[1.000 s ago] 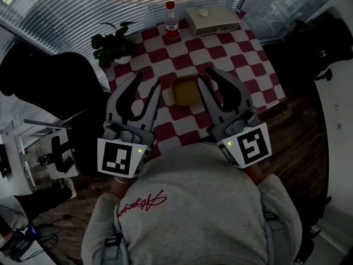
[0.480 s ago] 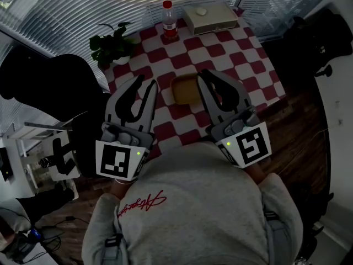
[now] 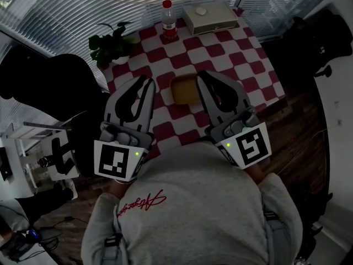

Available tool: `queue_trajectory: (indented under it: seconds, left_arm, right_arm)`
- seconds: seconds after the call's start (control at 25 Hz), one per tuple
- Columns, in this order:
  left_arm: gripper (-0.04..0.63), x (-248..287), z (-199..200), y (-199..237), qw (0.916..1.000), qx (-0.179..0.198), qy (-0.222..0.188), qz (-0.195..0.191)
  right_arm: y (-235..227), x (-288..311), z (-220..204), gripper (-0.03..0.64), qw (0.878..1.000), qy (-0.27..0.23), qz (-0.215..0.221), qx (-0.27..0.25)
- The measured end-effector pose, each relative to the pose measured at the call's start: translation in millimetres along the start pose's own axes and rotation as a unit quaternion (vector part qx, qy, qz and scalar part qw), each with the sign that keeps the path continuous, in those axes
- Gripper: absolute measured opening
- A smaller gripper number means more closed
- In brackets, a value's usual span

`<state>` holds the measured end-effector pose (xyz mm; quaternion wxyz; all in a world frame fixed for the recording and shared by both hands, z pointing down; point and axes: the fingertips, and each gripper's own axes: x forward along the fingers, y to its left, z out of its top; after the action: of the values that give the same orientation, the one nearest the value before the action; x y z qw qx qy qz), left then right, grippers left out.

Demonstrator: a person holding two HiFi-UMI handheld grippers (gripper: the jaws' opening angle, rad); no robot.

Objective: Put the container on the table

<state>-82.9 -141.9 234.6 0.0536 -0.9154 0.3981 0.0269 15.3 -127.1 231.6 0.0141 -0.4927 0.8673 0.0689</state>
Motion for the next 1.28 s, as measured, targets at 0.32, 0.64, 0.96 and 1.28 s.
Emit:
queue_trajectory:
  seconds: [0.32, 0.64, 0.96, 1.28]
  left_arm:
    - [0.046, 3, 3, -4, 0.9999, -0.008, -0.007, -0.006]
    - [0.038, 5, -1, -10, 0.9999, -0.008, 0.0, -0.015]
    - [0.037, 7, -4, -15, 0.9998, -0.006, 0.007, -0.017]
    - [0.037, 7, -4, -16, 0.9998, -0.005, 0.011, -0.016]
  right_arm:
    - [-2, -2, 1, 0.02, 1.0, -0.004, 0.002, 0.008]
    - [-4, -6, 0, 0.014, 1.0, 0.0, -0.002, 0.006]
    - [-6, -13, 1, 0.011, 1.0, -0.009, -0.006, 0.018]
    - [-5, -14, 3, 0.011, 1.0, -0.011, -0.003, 0.02]
